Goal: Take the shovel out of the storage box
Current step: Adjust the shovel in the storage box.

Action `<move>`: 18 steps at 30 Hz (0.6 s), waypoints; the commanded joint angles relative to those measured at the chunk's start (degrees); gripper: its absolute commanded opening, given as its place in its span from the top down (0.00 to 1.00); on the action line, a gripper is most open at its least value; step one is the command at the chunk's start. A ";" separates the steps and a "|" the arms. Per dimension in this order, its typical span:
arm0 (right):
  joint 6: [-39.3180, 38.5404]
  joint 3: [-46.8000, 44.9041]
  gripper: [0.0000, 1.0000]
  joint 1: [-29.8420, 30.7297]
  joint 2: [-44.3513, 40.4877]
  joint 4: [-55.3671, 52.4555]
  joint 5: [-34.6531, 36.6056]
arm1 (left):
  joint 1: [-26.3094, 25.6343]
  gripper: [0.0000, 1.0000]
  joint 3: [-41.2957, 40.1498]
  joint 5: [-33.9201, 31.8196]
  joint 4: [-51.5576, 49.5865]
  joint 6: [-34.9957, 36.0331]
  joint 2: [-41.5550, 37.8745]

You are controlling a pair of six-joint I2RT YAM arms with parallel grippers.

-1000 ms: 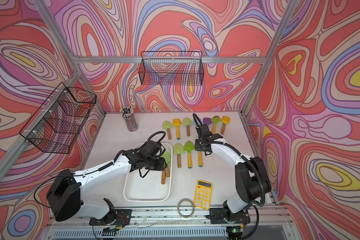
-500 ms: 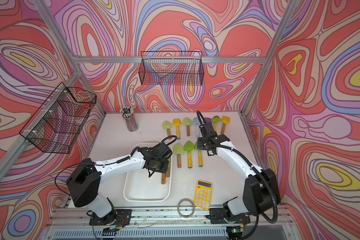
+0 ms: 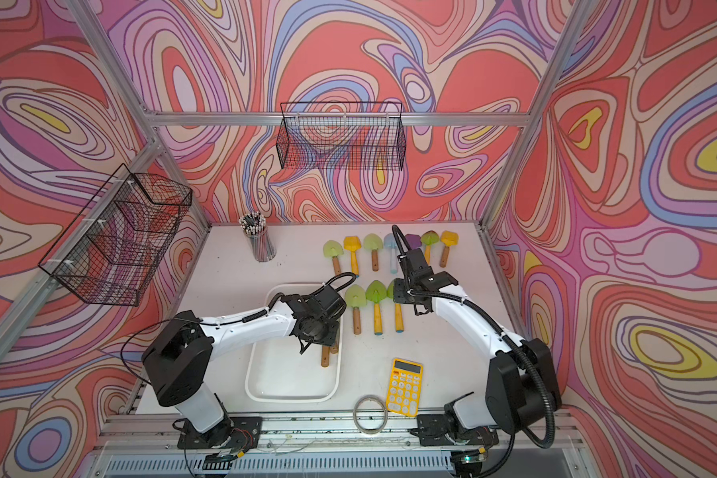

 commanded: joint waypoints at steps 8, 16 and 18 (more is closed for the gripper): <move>0.78 -1.52 0.55 -0.18 -0.80 1.70 -2.07 | -0.44 0.54 -0.20 -7.13 -6.58 0.71 1.22; 0.71 -1.82 0.55 -0.20 -0.75 2.31 -2.87 | -0.54 0.54 -4.78 -9.03 -5.94 0.32 -4.25; 0.79 -2.06 0.55 -0.16 -0.71 2.59 -2.90 | -1.09 0.54 -5.52 -8.39 -3.99 0.52 -6.77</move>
